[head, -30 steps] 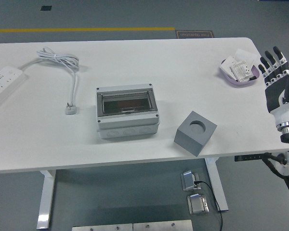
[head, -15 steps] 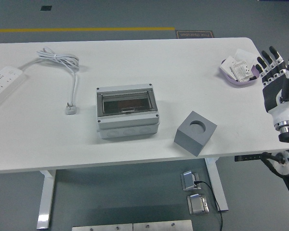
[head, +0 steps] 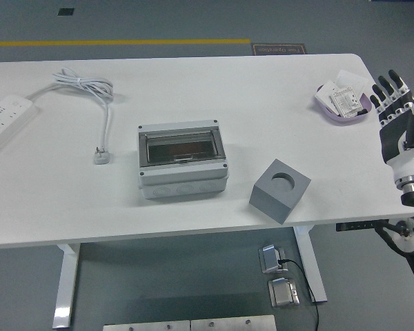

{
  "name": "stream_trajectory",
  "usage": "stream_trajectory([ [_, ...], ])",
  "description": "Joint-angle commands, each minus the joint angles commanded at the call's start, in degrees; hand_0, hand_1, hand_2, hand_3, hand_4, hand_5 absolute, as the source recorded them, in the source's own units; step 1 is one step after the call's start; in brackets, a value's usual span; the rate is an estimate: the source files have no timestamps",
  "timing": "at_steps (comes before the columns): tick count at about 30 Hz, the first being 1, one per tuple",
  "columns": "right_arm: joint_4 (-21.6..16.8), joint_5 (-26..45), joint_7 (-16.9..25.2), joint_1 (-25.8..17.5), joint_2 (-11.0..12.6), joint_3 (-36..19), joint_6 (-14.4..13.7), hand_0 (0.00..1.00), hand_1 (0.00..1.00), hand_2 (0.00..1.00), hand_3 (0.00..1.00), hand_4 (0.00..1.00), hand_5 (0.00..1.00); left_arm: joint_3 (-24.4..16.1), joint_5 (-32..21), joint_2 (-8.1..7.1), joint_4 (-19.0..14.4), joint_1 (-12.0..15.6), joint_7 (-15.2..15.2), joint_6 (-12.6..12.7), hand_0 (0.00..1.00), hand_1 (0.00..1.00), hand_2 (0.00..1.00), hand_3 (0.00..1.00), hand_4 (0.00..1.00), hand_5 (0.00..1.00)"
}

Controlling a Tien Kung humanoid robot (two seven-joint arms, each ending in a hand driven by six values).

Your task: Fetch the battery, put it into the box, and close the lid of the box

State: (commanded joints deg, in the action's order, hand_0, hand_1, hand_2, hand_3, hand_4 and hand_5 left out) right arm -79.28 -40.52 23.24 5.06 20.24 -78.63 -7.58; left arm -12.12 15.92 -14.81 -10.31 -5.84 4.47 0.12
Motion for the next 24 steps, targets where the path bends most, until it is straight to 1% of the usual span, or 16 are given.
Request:
stream_trajectory([
  [3, -0.1, -0.3, -0.2, 0.0, 0.0, -0.2, -0.1, 0.998, 0.902, 0.891, 0.897, 0.998, 0.998, -3.3, 3.2, 0.02, 0.0, 0.1, 0.8, 0.1, 0.735, 0.760, 0.755, 0.758, 0.620, 0.422],
  [5, -0.2, -0.5, -0.2, 0.0, 0.0, -0.4, -0.1, 0.998, 0.902, 0.891, 0.897, 0.998, 0.998, -4.2, 3.8, 0.01, 0.0, 0.2, 0.9, 0.1, 0.735, 0.760, 0.755, 0.758, 0.620, 0.422],
  [11, -0.5, -1.3, -0.6, 0.0, 0.4, -1.1, -0.1, 0.998, 0.897, 0.891, 0.895, 0.998, 0.998, -2.7, 1.9, -0.02, 0.0, 0.3, 0.1, 0.1, 0.735, 0.759, 0.754, 0.758, 0.621, 0.422],
  [18, -0.8, -2.1, -1.2, 0.0, 1.0, -1.5, -0.2, 0.998, 0.896, 0.889, 0.892, 0.998, 0.998, -3.8, 3.0, 0.04, 0.0, 0.5, 0.5, 0.1, 0.735, 0.758, 0.754, 0.760, 0.621, 0.422],
  [24, -0.8, -2.7, -1.6, 0.1, 1.0, -1.2, -0.1, 0.998, 0.894, 0.888, 0.892, 0.998, 0.998, -2.1, 1.4, 0.13, 0.0, 0.2, 0.2, 0.1, 0.735, 0.757, 0.753, 0.760, 0.622, 0.421],
])
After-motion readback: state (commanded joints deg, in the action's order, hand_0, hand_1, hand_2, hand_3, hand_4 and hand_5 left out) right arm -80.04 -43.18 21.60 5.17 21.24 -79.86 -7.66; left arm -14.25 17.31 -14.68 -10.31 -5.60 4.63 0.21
